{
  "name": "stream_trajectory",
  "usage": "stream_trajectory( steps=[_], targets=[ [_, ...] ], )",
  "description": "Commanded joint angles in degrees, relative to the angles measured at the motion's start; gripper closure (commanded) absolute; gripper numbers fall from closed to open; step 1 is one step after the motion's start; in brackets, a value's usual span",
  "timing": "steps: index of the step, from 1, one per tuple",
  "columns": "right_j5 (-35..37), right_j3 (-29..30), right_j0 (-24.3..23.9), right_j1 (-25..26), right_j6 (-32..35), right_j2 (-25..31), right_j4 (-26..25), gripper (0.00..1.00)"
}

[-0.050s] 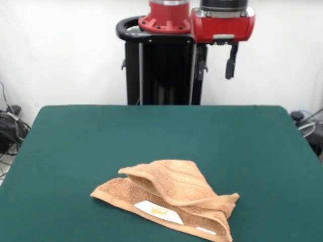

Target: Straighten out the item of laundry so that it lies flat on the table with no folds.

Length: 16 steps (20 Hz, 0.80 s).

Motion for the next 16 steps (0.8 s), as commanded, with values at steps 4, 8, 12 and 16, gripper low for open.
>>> stream_trajectory(
  steps=[4, 8, 12, 16],
  targets=[
    [9.66, -9.01, -1.21, 7.03, -3.28, 3.89, -3.73, 0.00],
    [12.38, -15.13, -1.57, 11.07, -3.66, 3.85, -4.07, 0.00],
    [15.15, -19.09, -1.84, 14.15, -3.23, 3.88, -3.43, 0.00],
    [17.79, -23.05, -2.13, 17.01, -3.36, 4.40, -2.67, 0.00]
  ],
)
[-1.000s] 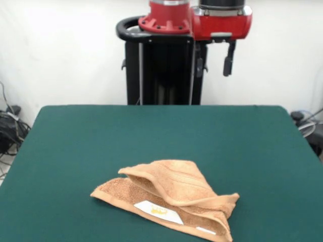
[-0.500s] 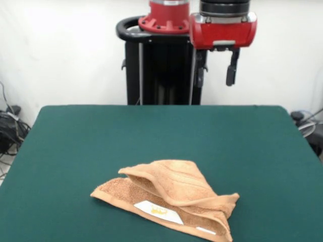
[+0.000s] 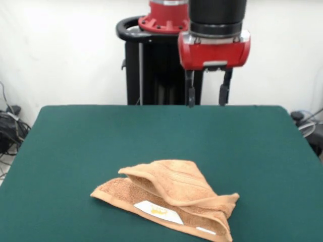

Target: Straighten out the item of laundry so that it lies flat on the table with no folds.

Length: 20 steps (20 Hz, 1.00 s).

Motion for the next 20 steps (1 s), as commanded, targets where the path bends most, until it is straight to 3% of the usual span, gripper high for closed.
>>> stream_trajectory(
  steps=[1, 15, 20],
  targets=[
    [8.65, -8.18, -1.46, 7.41, -3.42, 4.30, -1.94, 0.00],
    [8.32, -13.96, -5.76, 11.94, -12.69, 8.30, -5.57, 0.00],
    [6.68, -13.40, -7.19, 12.38, -13.48, 9.99, -6.97, 0.00]
  ],
)
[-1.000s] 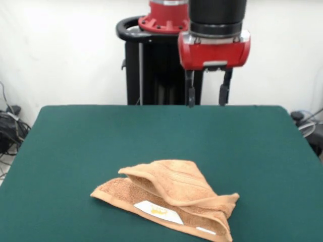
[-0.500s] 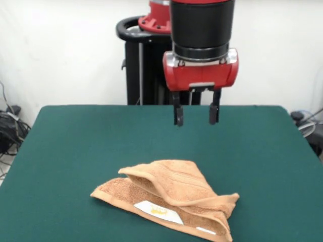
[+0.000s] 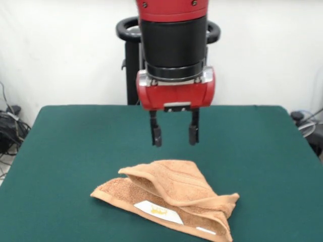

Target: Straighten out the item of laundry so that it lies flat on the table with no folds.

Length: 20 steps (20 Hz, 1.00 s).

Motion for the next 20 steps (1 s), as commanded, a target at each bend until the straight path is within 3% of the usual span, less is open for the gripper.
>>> stream_trajectory(
  steps=[1, 11, 20],
  targets=[
    [0.95, 0.56, -1.78, 2.54, -13.65, 6.02, -5.14, 0.00],
    [-0.62, 0.03, -4.99, 4.69, -16.18, 10.23, -9.02, 0.00],
    [5.33, -4.54, -6.29, 8.24, -21.31, 15.09, -10.44, 0.00]
  ],
)
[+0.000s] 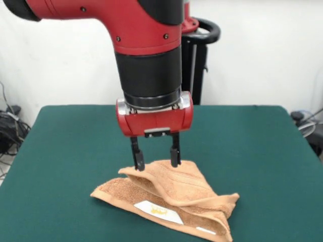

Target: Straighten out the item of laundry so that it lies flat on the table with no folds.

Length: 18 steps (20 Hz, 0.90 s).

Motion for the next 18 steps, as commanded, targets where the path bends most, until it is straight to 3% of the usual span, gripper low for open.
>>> stream_trajectory(
  steps=[1, 18],
  targets=[
    [5.16, -1.85, -0.92, 4.05, -19.16, 8.00, -3.55, 0.00],
    [0.80, -2.06, -1.13, 6.95, -21.22, 7.27, -3.46, 0.00]
  ],
)
